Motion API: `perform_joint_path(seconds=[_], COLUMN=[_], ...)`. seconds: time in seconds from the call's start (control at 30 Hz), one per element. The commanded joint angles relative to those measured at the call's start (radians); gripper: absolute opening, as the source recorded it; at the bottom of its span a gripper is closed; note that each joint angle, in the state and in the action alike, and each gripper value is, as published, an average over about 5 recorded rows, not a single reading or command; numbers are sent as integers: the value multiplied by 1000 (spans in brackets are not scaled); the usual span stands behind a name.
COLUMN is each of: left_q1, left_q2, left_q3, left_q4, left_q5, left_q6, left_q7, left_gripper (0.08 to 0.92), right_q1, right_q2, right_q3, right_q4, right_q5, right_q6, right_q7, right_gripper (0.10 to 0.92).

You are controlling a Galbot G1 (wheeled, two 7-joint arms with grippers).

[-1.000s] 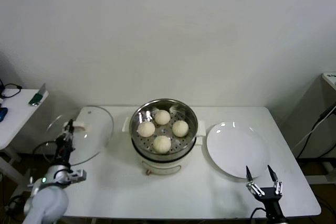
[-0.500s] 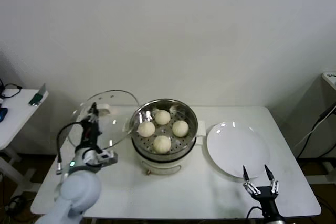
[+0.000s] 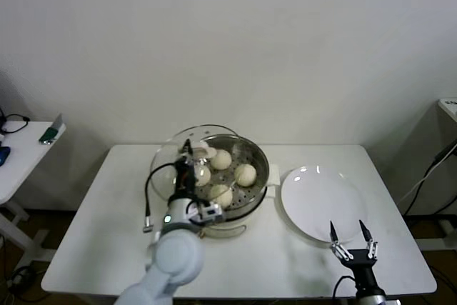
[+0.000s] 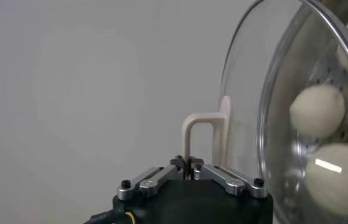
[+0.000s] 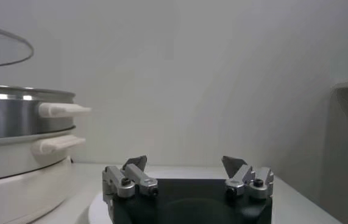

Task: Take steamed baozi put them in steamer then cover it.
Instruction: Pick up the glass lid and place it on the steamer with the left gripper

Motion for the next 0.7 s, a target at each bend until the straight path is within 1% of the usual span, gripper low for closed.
perform_joint_path(seconds=[0.03, 0.2, 0.33, 0.7], left_q1=[-58, -69, -70, -71], left_q2=[-109, -155, -172, -160], left_q3=[126, 145, 147, 114], left_q4=[56, 118, 161, 253], left_q5=[114, 151, 169, 198], left_q6=[49, 49, 47, 32], left_q7=[48, 44, 31, -14], left_gripper=[134, 134, 134, 134], right_q1=[6, 5, 5, 3], right_q2=[-3, -3, -3, 0], right_q3=[3, 6, 10, 19], right_q4=[-11, -14, -13, -8], right_q5=[8, 16, 19, 22], right_q6=[12, 20, 24, 26], right_q7=[3, 7, 10, 15], right_gripper=[823, 823, 823, 823])
